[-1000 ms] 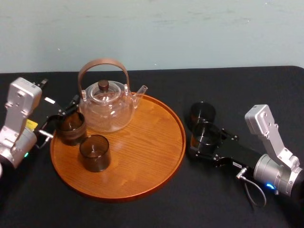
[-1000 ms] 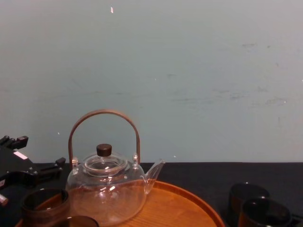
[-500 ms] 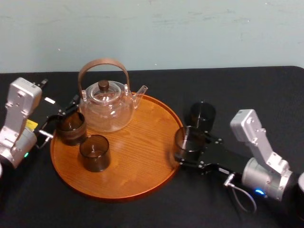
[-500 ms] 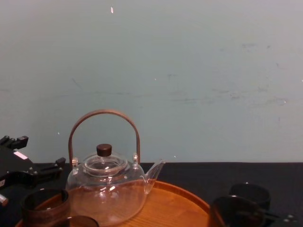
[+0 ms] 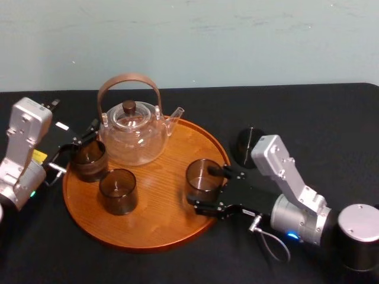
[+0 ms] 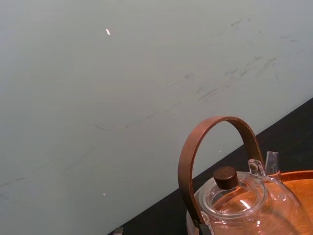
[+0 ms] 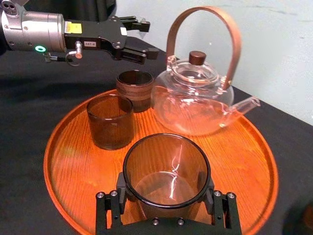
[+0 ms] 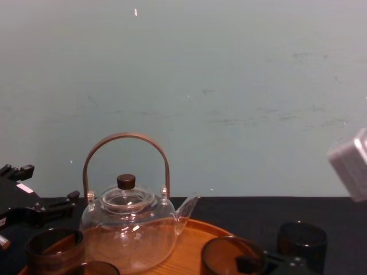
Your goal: Pick up the glass from the table and place it on the tray.
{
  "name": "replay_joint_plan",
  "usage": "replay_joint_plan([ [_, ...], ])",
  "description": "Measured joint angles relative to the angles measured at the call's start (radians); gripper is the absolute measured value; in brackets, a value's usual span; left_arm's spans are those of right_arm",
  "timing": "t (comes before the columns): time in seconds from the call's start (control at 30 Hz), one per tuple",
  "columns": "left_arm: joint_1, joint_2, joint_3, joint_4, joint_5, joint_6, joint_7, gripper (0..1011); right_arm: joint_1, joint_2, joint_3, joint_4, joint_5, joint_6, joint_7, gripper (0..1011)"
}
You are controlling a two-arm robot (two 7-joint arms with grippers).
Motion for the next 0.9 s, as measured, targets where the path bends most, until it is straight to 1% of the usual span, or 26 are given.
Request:
replay_joint_plan([
  [0.4, 0.0, 0.0, 0.0, 0.0, 0.0, 0.0, 0.0, 1001, 0.047, -0.043, -0.051, 0.052, -0.021, 0.009, 0.008, 904],
  [0.9, 0.0, 0.0, 0.0, 0.0, 0.0, 0.0, 0.0, 1001, 0.072, -0.076, -0.079, 0.117, -0.047, -0.002, 0.006, 904],
])
